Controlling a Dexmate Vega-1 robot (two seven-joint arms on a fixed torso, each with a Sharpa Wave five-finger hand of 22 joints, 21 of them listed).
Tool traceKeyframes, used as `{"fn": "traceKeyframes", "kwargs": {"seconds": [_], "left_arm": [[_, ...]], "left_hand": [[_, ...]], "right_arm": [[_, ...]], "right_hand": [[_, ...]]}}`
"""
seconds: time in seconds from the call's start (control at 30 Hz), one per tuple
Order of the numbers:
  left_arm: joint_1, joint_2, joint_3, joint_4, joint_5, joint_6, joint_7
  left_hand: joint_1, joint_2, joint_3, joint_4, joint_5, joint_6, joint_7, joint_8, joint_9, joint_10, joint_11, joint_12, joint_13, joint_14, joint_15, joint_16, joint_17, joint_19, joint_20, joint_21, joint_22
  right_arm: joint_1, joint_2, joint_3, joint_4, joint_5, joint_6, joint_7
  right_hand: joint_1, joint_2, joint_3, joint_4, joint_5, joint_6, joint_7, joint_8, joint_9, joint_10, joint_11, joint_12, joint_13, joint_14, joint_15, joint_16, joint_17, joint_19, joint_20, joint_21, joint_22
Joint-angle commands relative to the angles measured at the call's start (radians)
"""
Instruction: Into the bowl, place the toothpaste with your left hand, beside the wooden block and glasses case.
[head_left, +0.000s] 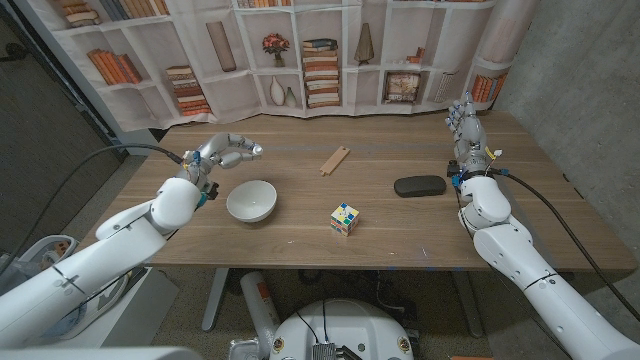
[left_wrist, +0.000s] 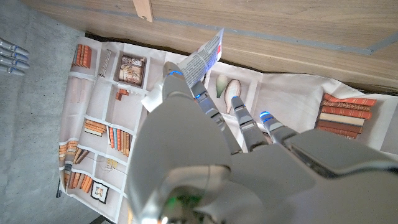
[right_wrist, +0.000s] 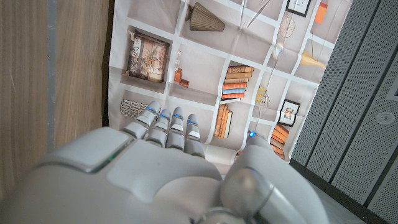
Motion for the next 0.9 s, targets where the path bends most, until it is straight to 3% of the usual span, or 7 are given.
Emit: {"fn": "traceKeyframes", "kwargs": {"seconds": [0.03,0.57,0.9], "left_arm": [[0.063,0.006,-0.052,-0.033,-0.031,-0.03,-0.004],[0.154,-0.001,-0.119,-0.085,-0.012,-0.02,0.007],[0.179,-0.052,-0.133,-0.07,0.002,-0.119,0.024]], "left_hand": [[0.006,0.002,-0.003,0.005,-0.003,-0.002,0.002,0.002,0.003,0.001,0.001,-0.003,0.005,0.005,-0.144,0.0,0.002,0.002,0.005,0.0,0.002],[0.01,0.005,0.0,0.006,-0.007,-0.001,0.002,-0.002,0.004,0.0,0.001,-0.003,0.005,0.006,-0.143,0.001,0.002,0.003,0.007,0.002,0.002],[0.011,0.007,0.002,0.007,-0.01,-0.001,0.002,-0.004,0.003,-0.001,0.001,-0.003,0.005,0.007,-0.141,0.001,0.002,0.004,0.011,0.003,0.002]], "right_arm": [[0.002,-0.002,0.003,0.002,0.002,0.002,0.002],[0.015,-0.003,0.0,0.005,0.0,-0.006,0.0],[0.023,0.003,-0.004,0.013,0.001,-0.006,0.0]], "right_hand": [[-0.005,0.004,-0.003,0.003,0.004,0.009,0.0,0.0,0.002,0.01,-0.001,0.003,0.003,0.009,0.001,-0.002,0.001,0.009,-0.003,-0.006,0.002],[-0.006,0.005,-0.005,0.002,0.004,0.01,0.0,0.0,0.002,0.012,-0.003,0.003,0.003,0.01,0.0,-0.002,0.001,0.011,-0.003,-0.012,0.002],[-0.006,0.005,-0.006,0.002,0.004,0.009,-0.001,0.0,0.002,0.011,-0.001,0.002,0.003,0.011,-0.001,-0.002,0.002,0.012,-0.003,-0.015,0.003]]}}
